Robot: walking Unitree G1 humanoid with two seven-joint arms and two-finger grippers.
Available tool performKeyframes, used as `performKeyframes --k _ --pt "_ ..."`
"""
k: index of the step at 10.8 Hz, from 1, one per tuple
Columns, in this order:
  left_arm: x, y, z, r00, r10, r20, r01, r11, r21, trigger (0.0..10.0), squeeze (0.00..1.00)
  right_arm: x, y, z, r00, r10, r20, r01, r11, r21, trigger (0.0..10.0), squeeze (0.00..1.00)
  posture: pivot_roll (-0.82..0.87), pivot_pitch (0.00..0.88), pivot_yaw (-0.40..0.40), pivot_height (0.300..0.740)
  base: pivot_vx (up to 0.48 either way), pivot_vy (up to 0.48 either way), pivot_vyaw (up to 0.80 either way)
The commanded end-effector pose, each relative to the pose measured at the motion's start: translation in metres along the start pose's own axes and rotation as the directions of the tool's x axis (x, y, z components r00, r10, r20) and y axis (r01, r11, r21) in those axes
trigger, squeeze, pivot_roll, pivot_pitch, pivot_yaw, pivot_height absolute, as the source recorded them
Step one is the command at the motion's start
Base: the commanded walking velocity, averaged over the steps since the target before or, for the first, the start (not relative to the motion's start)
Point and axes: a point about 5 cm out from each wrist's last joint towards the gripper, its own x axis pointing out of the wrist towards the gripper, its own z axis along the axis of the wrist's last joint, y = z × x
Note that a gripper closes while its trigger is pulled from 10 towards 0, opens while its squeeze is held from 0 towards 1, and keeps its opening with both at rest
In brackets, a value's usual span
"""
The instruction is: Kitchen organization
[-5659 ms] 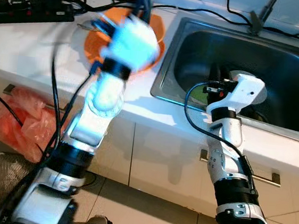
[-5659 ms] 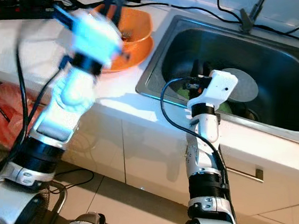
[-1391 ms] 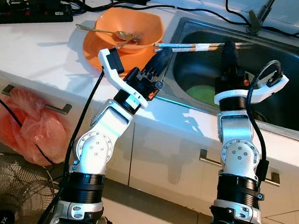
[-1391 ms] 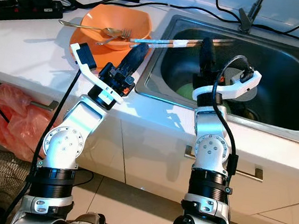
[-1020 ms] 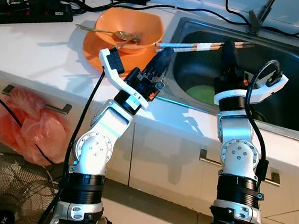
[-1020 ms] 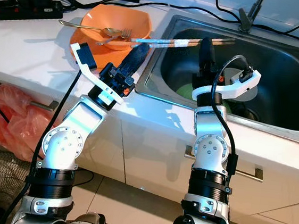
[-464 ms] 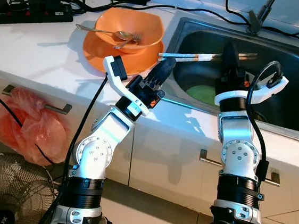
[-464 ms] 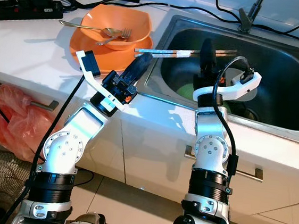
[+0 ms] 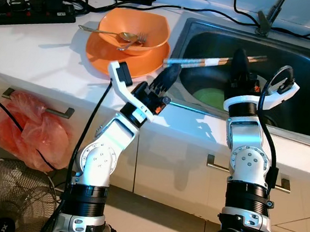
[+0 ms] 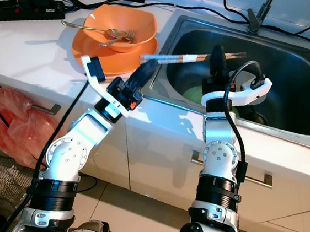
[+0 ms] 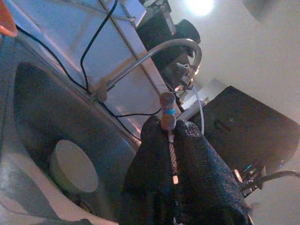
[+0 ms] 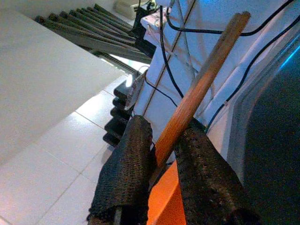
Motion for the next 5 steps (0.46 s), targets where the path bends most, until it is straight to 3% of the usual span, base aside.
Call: performKeyframes --k 1,5 --pt "-0.0012 0.0032 -0.0045 0.999 0.024 -0.023 -0.023 1.000 0.011 10.0 1.00 0.0025 0.0038 -0.0005 1.000 0.005 0.030 -0.006 1.000 0.024 0.0 0.00 0.22 0.128 -0.021 0.740 0.000 0.000 0.00" --pt "-0.0021 0.0073 -0.0118 0.996 0.045 -0.073 -0.042 0.998 0.038 10.0 1.00 0.0043 0.0057 0.0047 0.998 -0.002 0.059 -0.002 0.998 0.062 0.0 0.00 0.22 0.126 -0.021 0.740 0.000 0.000 0.00"
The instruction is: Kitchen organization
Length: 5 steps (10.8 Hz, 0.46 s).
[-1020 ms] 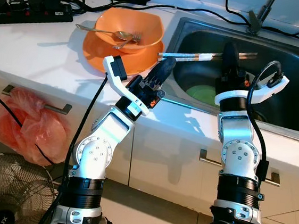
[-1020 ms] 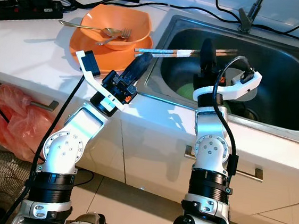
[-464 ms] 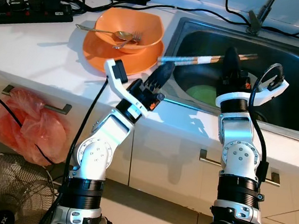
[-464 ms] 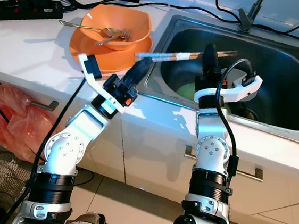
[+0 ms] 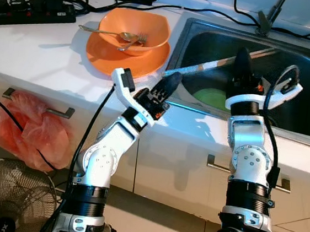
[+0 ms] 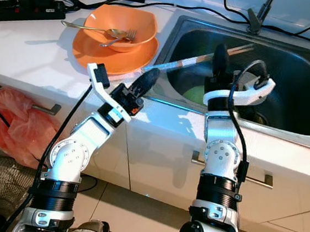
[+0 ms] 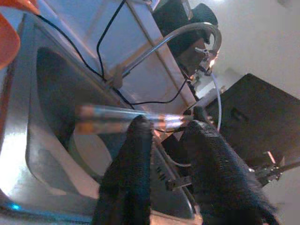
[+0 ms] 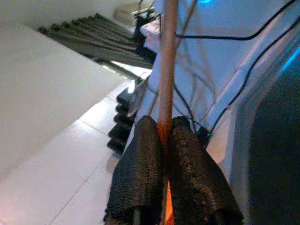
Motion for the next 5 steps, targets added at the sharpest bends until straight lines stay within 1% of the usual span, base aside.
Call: performKeyframes --k 1,3,4,5 --pt "0.0009 -0.0033 -0.0046 1.000 -0.013 -0.029 0.014 1.000 0.020 10.0 1.00 0.0042 0.0063 0.0001 0.999 0.002 0.038 -0.003 0.999 0.036 0.0 0.00 0.22 0.125 -0.021 0.740 0.000 0.000 0.00" --pt "0.0017 -0.0021 -0.0061 0.999 -0.008 -0.040 0.009 0.999 0.033 10.0 1.00 0.0055 0.0063 0.0033 0.998 -0.011 0.064 0.007 0.998 0.062 0.0 0.00 0.22 0.120 -0.021 0.740 0.000 0.000 0.00" --pt "0.0019 -0.0015 -0.0069 0.999 -0.004 -0.052 0.006 0.998 0.054 10.0 1.00 0.0061 0.0057 0.0049 0.997 -0.023 0.075 0.017 0.997 0.072 0.0 0.00 0.22 0.116 -0.021 0.740 0.000 0.000 0.00" --pt "0.0027 -0.0013 -0.0081 0.997 0.012 -0.073 -0.003 0.992 0.123 10.0 1.00 0.0083 0.0049 0.0089 0.995 -0.042 0.095 0.036 0.998 0.060 0.0 0.00 0.22 0.110 -0.022 0.740 0.000 0.000 0.00"
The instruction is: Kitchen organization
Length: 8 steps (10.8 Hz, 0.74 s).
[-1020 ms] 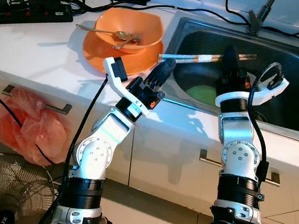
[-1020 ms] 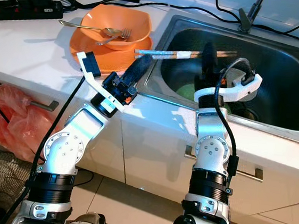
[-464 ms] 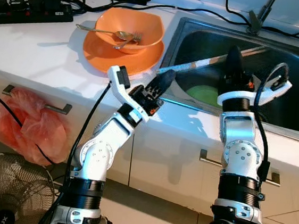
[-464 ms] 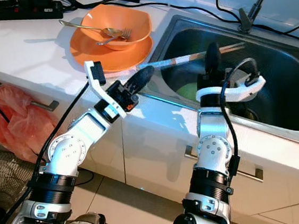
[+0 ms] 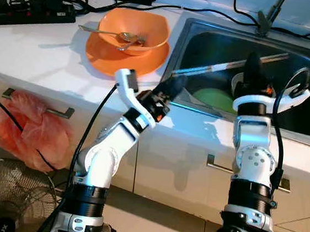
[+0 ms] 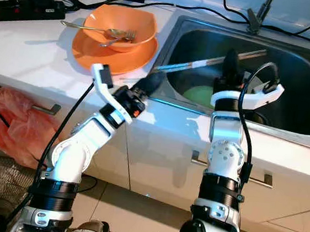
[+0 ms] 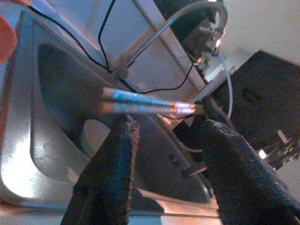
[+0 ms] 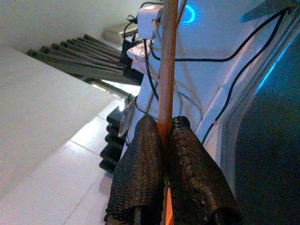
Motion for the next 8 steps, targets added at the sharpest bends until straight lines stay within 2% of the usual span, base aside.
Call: performKeyframes --k 1,2,3,4,5,6,8 --pt "0.002 -0.003 -0.004 1.000 -0.013 -0.026 0.014 0.999 0.035 10.0 0.18 0.008 0.006 0.001 0.999 -0.007 0.040 0.006 1.000 0.025 0.0 0.00 0.22 0.109 -0.022 0.740 0.000 0.000 0.00" --pt "0.002 -0.003 -0.004 0.999 -0.010 -0.041 0.013 0.997 0.080 10.0 0.00 0.013 0.008 0.010 0.997 -0.011 0.076 0.013 1.000 -0.025 0.0 0.00 0.22 0.106 -0.023 0.740 0.000 0.000 0.00" --pt "0.003 -0.001 -0.005 0.999 0.020 -0.049 -0.014 0.991 0.134 10.0 0.00 0.016 0.010 0.014 0.996 -0.004 0.086 0.014 0.994 -0.107 10.0 0.00 0.22 0.103 -0.025 0.740 0.000 0.000 0.00" --pt "0.004 0.001 -0.006 0.997 0.043 -0.057 -0.032 0.984 0.176 10.0 0.00 0.018 0.010 0.017 0.994 -0.021 0.107 0.038 0.986 -0.165 10.0 0.00 0.22 0.105 -0.026 0.740 0.000 0.000 0.00" --pt "0.005 -0.001 -0.008 0.995 0.044 -0.085 -0.022 0.968 0.249 10.0 0.00 0.020 0.010 0.021 0.993 -0.020 0.115 0.053 0.955 -0.291 10.0 0.00 0.23 0.107 -0.028 0.740 0.000 0.000 0.00" --pt "0.005 -0.002 -0.010 0.992 0.059 -0.109 -0.022 0.950 0.312 10.0 0.00 0.023 0.011 0.023 0.994 -0.014 0.107 0.058 0.906 -0.420 10.0 0.00 0.22 0.108 -0.028 0.740 0.000 0.000 0.00" --pt "0.007 0.000 -0.011 0.986 0.096 -0.134 -0.027 0.898 0.438 10.0 0.00 0.026 0.013 0.022 0.995 0.041 0.088 0.020 0.805 -0.593 10.0 0.00 0.23 0.108 -0.030 0.740 0.000 0.000 0.00"
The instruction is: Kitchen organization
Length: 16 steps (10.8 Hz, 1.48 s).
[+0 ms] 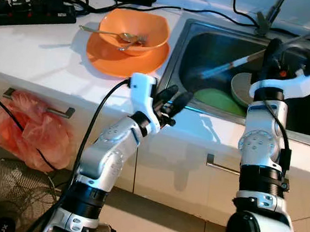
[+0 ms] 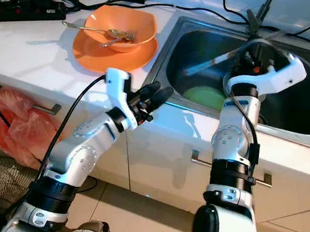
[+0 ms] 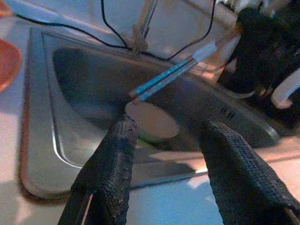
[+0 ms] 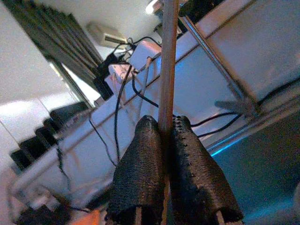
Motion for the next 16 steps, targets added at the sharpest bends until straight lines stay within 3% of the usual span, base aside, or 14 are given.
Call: performKeyframes --k 1,2,4,5,8,12,15,16 --pt "0.004 -0.002 -0.001 1.000 0.011 -0.029 -0.008 0.995 0.104 10.0 0.00 0.002 0.006 -0.002 0.999 0.049 -0.004 -0.049 0.994 -0.101 10.0 0.00 0.23 0.108 -0.031 0.740 0.000 0.000 0.00" --pt "0.005 -0.003 -0.001 0.999 0.015 -0.041 -0.009 0.990 0.137 10.0 0.00 0.002 0.007 -0.003 0.998 0.059 -0.007 -0.060 0.991 -0.121 10.0 0.00 0.23 0.109 -0.031 0.740 0.000 0.000 0.00" --pt "0.006 -0.003 -0.002 0.997 0.039 -0.060 -0.023 0.966 0.257 10.0 0.00 0.002 0.010 -0.014 0.993 0.108 -0.042 -0.116 0.955 -0.274 10.0 0.00 0.23 0.119 -0.032 0.740 0.000 0.000 0.00" --pt "0.006 -0.003 -0.002 0.997 0.041 -0.063 -0.023 0.963 0.269 10.0 0.00 -0.001 0.006 -0.023 0.990 0.113 -0.083 -0.133 0.945 -0.299 10.0 0.00 0.23 0.120 -0.032 0.740 0.000 0.000 0.00" --pt "0.004 -0.002 -0.006 0.995 0.053 -0.087 -0.022 0.947 0.320 10.0 0.00 -0.014 -0.008 -0.046 0.982 0.073 -0.172 -0.128 0.934 -0.335 10.0 0.00 0.25 0.117 -0.030 0.740 0.000 0.000 0.00" --pt "0.005 -0.007 -0.010 0.994 0.033 -0.107 0.007 0.933 0.360 10.0 0.00 -0.030 -0.005 -0.067 0.969 0.097 -0.228 -0.174 0.921 -0.349 10.0 0.00 0.26 0.103 -0.022 0.740 0.000 0.000 0.00" --pt "0.005 -0.008 -0.010 0.994 0.032 -0.108 0.010 0.932 0.362 10.0 0.00 -0.031 -0.003 -0.069 0.967 0.106 -0.230 -0.183 0.920 -0.346 10.0 0.00 0.25 0.111 -0.024 0.740 0.000 0.000 0.00" --pt "0.005 -0.008 -0.010 0.994 0.032 -0.108 0.009 0.932 0.362 10.0 0.00 -0.031 -0.003 -0.069 0.968 0.107 -0.229 -0.183 0.921 -0.345 10.0 0.49 0.25 0.116 -0.025 0.740 0.000 0.000 0.00"
